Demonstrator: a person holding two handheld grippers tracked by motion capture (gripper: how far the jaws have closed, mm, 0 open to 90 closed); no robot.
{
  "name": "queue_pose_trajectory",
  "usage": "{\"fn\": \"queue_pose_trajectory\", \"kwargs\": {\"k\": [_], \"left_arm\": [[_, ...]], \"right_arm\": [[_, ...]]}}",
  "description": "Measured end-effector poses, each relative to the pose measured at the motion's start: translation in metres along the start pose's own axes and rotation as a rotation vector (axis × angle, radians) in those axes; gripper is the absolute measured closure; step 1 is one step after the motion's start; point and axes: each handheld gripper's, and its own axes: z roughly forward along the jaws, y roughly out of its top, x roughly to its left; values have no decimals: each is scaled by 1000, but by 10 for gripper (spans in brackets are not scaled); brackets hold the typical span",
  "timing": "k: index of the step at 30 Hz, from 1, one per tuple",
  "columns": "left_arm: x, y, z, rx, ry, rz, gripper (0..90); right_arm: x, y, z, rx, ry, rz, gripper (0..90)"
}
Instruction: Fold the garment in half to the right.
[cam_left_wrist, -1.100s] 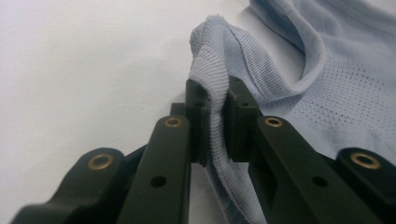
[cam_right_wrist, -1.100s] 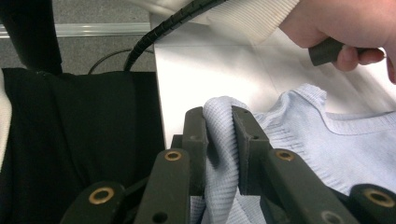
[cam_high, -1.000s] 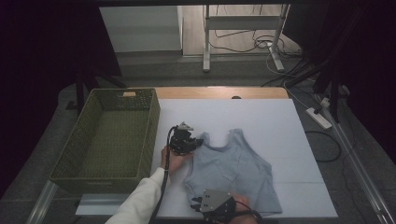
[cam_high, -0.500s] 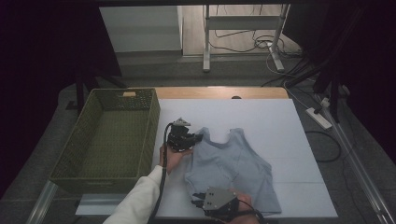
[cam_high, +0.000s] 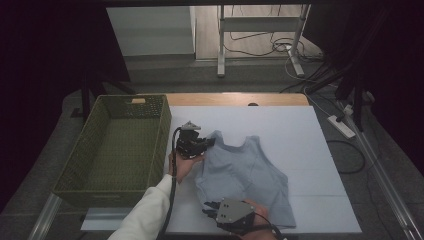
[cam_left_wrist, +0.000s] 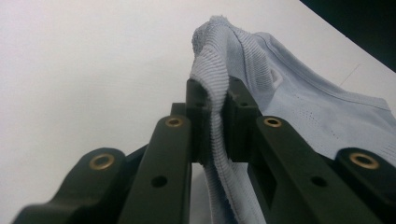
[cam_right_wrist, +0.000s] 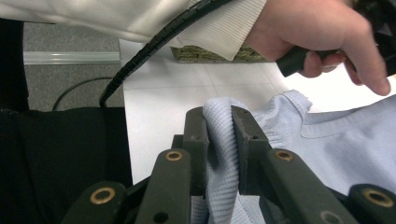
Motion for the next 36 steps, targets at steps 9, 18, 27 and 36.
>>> {"fn": "queue_pose_trajectory", "kwargs": {"k": [9, 18, 27, 36], "left_arm": [[1, 1, -2, -1, 11, -7, 817], [0, 11, -24, -49, 51, -11, 818], [1, 10, -21, -33, 52, -28, 818], [5, 15, -40, -64, 92, -31, 817]], "right_arm": [[-2, -1, 0, -9, -11, 5, 771], [-6, 17, 4, -71, -52, -18, 776], [-8, 12, 2, -76, -57, 5, 777], [-15, 25, 12, -110, -62, -12, 779]]}}
